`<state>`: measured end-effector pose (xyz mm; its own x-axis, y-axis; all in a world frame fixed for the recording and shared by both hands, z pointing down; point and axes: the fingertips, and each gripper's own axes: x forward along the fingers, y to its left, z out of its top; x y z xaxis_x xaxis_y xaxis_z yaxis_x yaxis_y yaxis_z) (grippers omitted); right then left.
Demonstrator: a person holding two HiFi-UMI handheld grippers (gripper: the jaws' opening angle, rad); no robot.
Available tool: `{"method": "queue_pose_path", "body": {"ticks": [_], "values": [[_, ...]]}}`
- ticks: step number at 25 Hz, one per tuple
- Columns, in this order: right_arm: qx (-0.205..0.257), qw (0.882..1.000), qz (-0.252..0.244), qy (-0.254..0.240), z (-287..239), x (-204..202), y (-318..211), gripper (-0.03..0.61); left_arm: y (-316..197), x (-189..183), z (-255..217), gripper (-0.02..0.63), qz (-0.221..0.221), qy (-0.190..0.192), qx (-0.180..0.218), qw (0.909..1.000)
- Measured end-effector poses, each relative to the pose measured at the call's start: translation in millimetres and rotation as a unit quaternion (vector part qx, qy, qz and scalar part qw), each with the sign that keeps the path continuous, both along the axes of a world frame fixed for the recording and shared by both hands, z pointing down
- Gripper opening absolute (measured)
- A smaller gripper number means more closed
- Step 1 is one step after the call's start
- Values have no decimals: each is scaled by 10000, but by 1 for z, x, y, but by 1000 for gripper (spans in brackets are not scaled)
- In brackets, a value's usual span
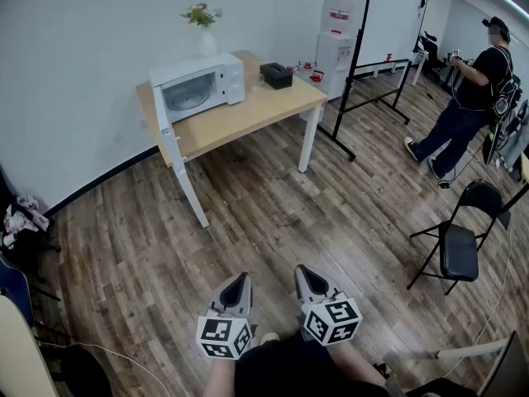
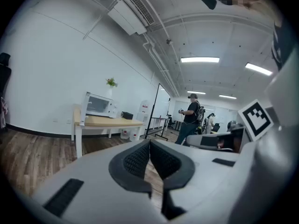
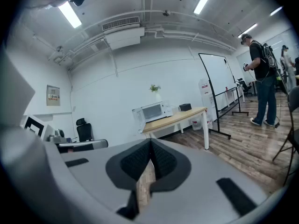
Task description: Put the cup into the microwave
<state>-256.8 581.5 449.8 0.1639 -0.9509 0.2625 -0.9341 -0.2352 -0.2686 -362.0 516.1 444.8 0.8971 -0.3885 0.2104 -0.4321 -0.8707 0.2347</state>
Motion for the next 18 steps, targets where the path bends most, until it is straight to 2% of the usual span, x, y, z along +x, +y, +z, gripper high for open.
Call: {"method": "queue_pose_path", "body": {"ticks": [3, 9, 18], "values": [[-33, 10000, -10, -9, 0, 1, 1, -8, 3, 2, -1, 5, 5, -17, -12, 10000], [315, 9993, 177, -54, -8, 2, 2, -8, 5, -3, 3, 5, -9, -30, -51, 10000], [449, 9987, 257, 24, -7, -6, 5, -6, 6, -10, 7, 5, 41, -70, -49, 10000]]}}
